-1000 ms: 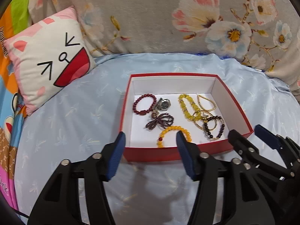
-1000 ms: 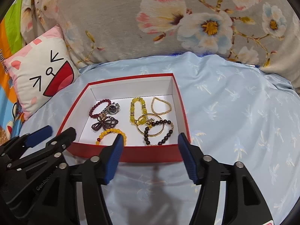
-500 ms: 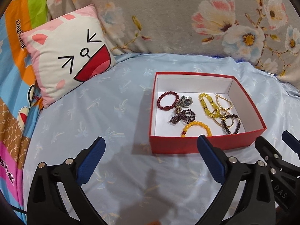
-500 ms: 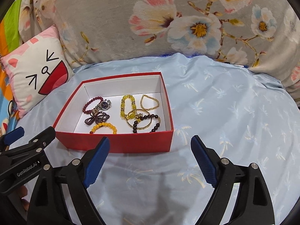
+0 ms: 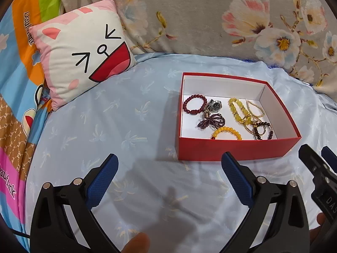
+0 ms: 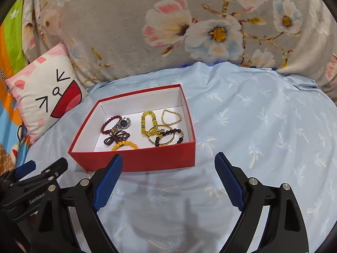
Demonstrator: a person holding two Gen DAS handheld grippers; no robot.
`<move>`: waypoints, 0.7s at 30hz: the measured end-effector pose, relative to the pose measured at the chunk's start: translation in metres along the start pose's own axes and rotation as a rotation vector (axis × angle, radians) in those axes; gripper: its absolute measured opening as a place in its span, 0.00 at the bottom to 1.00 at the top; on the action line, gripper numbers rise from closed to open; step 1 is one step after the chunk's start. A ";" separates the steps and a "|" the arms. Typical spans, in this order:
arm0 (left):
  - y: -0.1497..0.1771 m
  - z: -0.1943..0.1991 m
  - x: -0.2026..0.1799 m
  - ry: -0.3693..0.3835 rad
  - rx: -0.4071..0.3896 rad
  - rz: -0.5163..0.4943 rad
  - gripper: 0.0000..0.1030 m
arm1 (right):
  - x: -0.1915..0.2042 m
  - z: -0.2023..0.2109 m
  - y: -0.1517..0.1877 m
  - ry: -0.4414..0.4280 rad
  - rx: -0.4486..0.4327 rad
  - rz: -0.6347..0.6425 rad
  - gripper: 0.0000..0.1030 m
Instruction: Organize jewelry
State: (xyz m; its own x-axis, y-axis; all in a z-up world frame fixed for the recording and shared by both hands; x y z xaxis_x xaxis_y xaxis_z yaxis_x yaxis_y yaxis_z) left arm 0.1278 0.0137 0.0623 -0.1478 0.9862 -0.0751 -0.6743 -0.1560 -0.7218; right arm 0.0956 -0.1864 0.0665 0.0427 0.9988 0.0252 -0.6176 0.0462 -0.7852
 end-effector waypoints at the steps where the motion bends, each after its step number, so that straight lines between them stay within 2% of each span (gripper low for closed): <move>1: 0.000 0.000 0.001 0.002 0.000 -0.002 0.91 | 0.000 0.000 0.000 0.001 -0.001 0.003 0.83; 3: 0.002 0.002 0.000 0.002 -0.001 -0.005 0.91 | 0.002 0.001 0.001 -0.003 0.002 0.017 0.85; 4: 0.003 0.003 0.000 0.003 -0.002 -0.006 0.91 | 0.003 0.000 0.001 -0.009 0.008 0.022 0.95; 12: 0.008 0.008 -0.003 0.008 -0.002 -0.019 0.91 | 0.006 -0.002 0.007 -0.007 0.053 0.043 0.94; 21: 0.014 0.012 -0.008 0.017 0.001 -0.035 0.91 | 0.007 0.004 0.011 -0.008 0.046 0.039 0.94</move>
State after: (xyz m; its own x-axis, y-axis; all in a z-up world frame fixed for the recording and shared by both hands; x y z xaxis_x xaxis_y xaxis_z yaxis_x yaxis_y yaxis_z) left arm 0.1108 0.0031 0.0607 -0.1119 0.9918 -0.0617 -0.6798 -0.1217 -0.7233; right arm 0.0859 -0.1792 0.0605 0.0113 0.9999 0.0005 -0.6543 0.0077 -0.7562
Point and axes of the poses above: each gripper's, at about its wrist camera, not at the fingertips, and z roughly against the way its jaws point, x to its left, y to its underside, the point moved 1 cm from there along -z, roughly the way its jaws point, and after that the axes turned 9 degrees about z, right-handed, at the moved point
